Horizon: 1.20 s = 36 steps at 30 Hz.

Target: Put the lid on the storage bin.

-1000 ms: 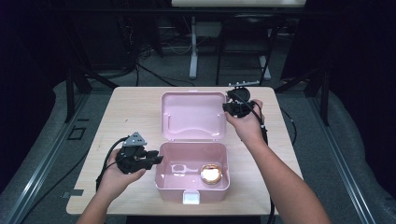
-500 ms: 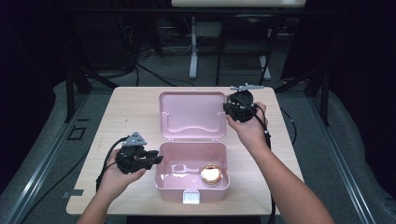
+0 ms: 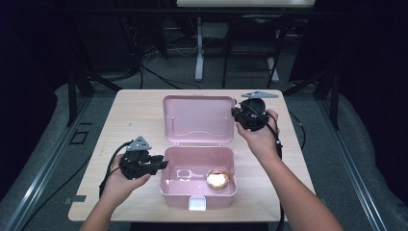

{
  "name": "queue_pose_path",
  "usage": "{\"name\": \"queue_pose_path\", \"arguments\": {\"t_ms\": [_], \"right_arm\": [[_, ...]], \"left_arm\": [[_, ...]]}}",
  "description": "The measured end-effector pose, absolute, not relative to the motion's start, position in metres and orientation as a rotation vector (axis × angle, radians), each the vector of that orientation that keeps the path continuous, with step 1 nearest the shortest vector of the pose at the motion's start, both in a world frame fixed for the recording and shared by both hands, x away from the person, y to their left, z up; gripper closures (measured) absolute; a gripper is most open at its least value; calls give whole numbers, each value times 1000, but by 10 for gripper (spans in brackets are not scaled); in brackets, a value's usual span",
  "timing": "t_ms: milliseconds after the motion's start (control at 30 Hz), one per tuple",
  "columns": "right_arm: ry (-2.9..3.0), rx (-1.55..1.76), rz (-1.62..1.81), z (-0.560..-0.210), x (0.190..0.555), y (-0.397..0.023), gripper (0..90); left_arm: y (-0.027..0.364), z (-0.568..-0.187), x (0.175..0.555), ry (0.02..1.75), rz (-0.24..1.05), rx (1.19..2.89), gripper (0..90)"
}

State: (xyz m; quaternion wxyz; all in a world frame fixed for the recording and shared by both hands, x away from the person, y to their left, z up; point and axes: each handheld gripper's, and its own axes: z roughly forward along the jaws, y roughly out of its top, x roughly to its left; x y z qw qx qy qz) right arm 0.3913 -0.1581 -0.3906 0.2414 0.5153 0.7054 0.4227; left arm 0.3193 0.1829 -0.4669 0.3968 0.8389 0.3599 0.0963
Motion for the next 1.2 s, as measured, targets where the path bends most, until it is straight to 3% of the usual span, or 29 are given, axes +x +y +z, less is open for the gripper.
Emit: {"name": "queue_pose_path", "arguments": {"t_ms": [1200], "right_arm": [[1894,1302,1233,-389,354,-162,865]], "left_arm": [[184,-468,319,947,223,2093,693]]}}
